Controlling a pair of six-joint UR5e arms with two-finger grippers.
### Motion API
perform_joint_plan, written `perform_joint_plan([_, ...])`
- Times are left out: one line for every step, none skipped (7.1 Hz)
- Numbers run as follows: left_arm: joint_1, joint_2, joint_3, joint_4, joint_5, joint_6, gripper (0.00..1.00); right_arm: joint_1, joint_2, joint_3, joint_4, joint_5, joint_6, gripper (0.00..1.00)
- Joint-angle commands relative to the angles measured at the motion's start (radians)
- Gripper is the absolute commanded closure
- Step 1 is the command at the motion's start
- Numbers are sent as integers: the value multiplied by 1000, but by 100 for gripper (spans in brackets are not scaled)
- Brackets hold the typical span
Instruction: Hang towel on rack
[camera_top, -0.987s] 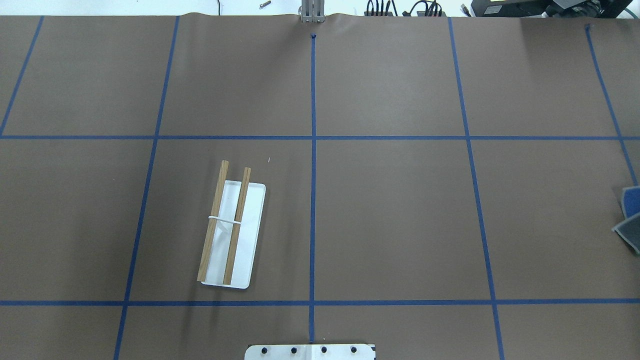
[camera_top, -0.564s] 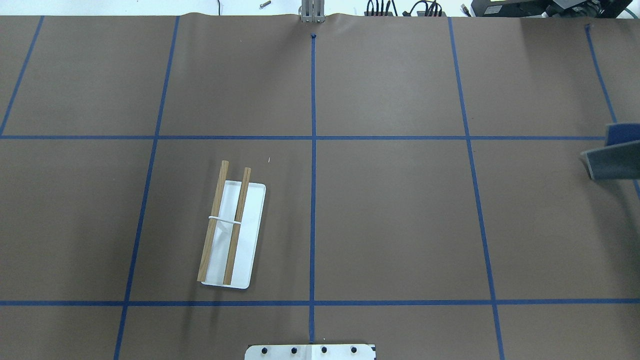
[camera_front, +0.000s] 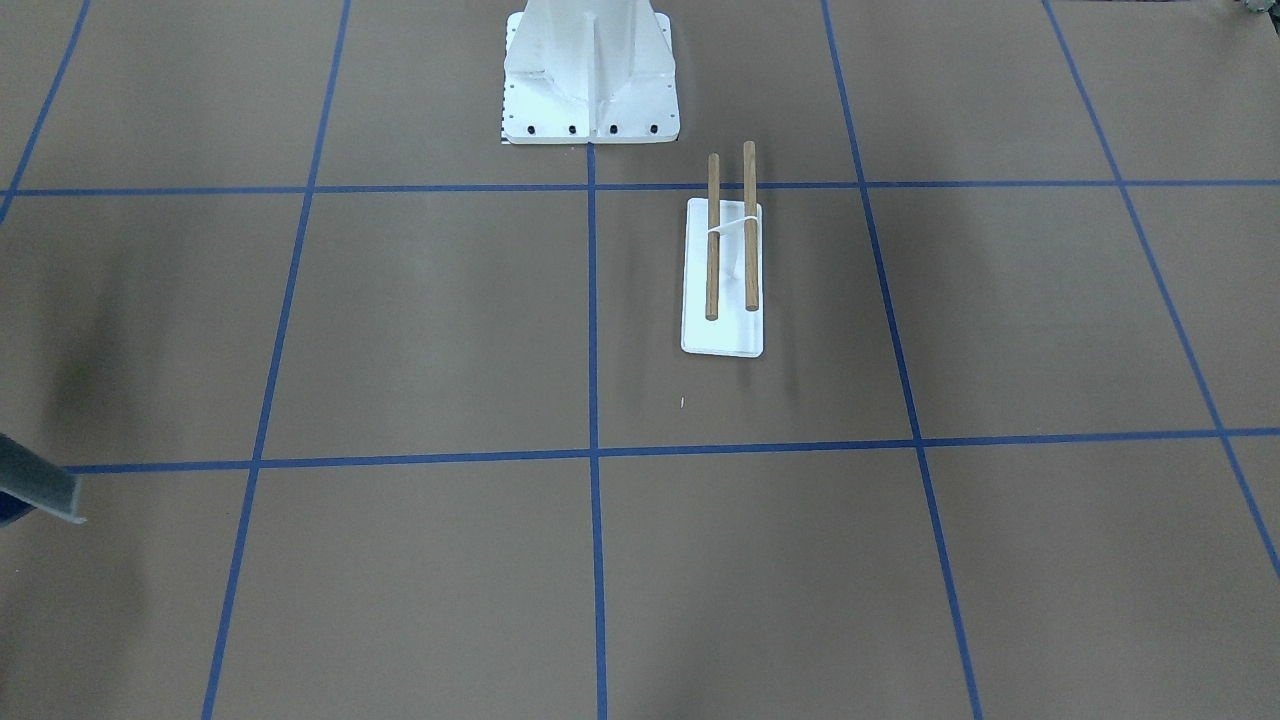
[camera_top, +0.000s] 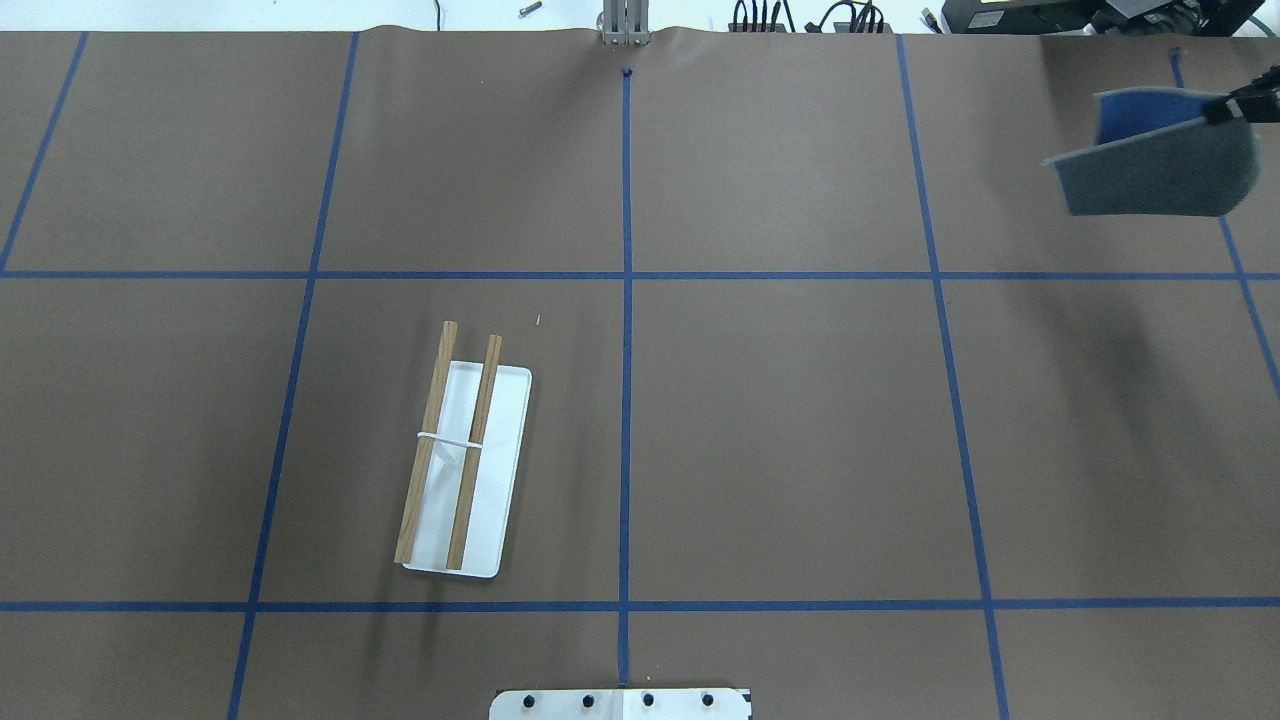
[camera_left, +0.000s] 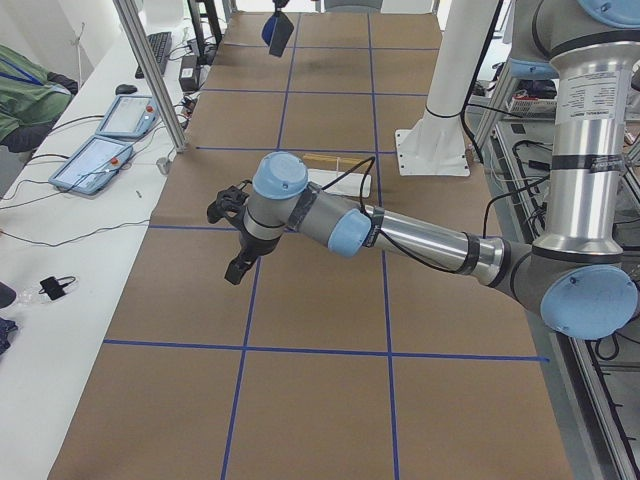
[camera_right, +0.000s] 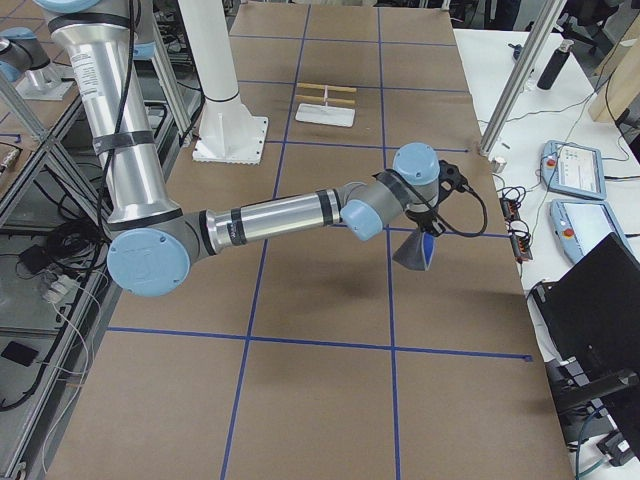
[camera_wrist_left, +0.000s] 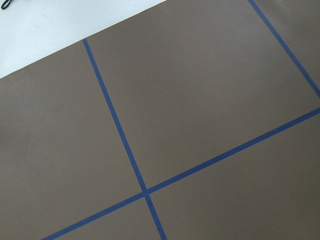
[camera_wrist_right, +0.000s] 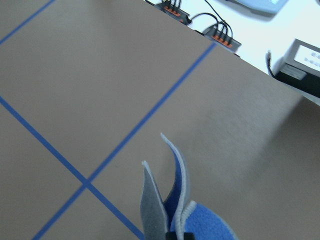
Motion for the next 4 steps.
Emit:
perform_joint_plan([34,-90,-5,-13,-72,-198,2,-74,26,107,4,-5,-1,100])
perform_joint_plan([80,-134,-3,-13,-87,-338,2,-98,49,154,4,-11,20,100])
perform_joint_plan([141,-179,-2,-13,-84,-506,2,-149,92,190,5,-30,98,100])
perform_joint_plan([181,-216,1,-11,-82,-745,2,-220,127,227,4,-101,155,100])
